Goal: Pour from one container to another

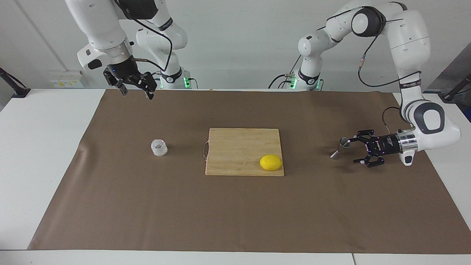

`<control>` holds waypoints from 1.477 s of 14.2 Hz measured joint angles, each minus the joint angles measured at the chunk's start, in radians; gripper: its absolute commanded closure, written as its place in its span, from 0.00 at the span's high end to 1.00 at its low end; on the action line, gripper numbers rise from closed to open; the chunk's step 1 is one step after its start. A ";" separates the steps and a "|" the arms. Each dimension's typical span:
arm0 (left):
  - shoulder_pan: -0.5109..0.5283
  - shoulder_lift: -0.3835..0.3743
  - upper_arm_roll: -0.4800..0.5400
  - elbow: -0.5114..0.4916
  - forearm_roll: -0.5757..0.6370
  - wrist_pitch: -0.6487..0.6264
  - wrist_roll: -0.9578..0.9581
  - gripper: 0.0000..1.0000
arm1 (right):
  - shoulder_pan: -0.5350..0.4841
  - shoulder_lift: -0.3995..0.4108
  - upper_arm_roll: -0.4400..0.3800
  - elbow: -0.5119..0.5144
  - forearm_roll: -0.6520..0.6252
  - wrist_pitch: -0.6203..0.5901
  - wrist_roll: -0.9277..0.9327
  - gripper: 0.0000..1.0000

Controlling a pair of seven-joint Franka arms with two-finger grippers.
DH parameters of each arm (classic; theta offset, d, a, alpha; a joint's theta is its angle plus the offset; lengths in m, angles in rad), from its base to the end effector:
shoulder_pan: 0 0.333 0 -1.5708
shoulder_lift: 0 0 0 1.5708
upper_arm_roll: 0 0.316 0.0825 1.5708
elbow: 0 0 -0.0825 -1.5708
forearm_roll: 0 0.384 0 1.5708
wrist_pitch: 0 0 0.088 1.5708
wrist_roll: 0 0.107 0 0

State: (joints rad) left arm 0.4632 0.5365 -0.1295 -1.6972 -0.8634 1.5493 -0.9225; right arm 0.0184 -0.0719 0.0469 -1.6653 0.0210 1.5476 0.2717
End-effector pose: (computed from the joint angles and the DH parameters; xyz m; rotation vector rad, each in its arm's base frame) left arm 0.6022 0.1297 0.2905 1.5895 1.5719 -1.0891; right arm 0.5271 0.0377 0.6170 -3.1143 0.3228 0.0754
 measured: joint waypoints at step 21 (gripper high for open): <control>0.003 0.019 0.000 -0.045 -0.023 -0.089 0.116 1.00 | 0.000 0.000 0.000 0.000 0.000 0.000 0.000 1.00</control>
State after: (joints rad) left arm 0.4658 0.5551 -0.1297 -1.7418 -0.8859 1.4601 -0.8061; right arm 0.0184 -0.0719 0.0469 -1.6653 0.0210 1.5476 0.2717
